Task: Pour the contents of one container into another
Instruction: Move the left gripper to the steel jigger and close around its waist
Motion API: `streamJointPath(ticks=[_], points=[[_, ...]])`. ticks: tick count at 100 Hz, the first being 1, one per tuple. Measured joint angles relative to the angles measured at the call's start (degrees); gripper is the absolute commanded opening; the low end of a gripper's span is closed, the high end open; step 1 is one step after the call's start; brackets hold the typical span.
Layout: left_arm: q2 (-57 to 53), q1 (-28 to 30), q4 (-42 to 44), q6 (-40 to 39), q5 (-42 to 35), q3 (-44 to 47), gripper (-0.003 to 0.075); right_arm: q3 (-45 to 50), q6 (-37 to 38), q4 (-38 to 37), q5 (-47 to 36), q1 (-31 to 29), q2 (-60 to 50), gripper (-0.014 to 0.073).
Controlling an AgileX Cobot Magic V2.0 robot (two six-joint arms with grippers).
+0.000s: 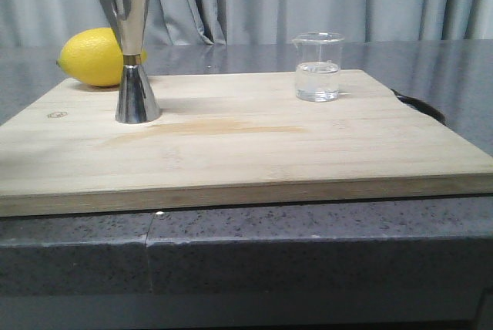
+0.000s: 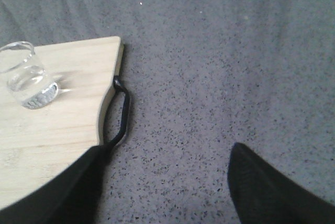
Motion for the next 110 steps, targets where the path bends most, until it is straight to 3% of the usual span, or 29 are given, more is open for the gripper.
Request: streamJointPath(ticks=[22, 74, 110], points=[[3.2, -0.3, 0.1, 0.0, -3.4, -0.1, 0.043, -1.0, -0.6, 1.6, -2.2, 3.5, 4.2, 0.0471], [18.0, -8.0, 0.1, -0.2, -20.4, -0.4, 0.043, -1.4, -4.6, 0.8, -20.3, 23.3, 17.4, 0.0471], [26.1, -8.0, -0.2, -0.2, -28.3, -1.6, 0.0433, -1.4, -4.6, 0.7, -25.4, 24.6, 22.7, 0.0471]])
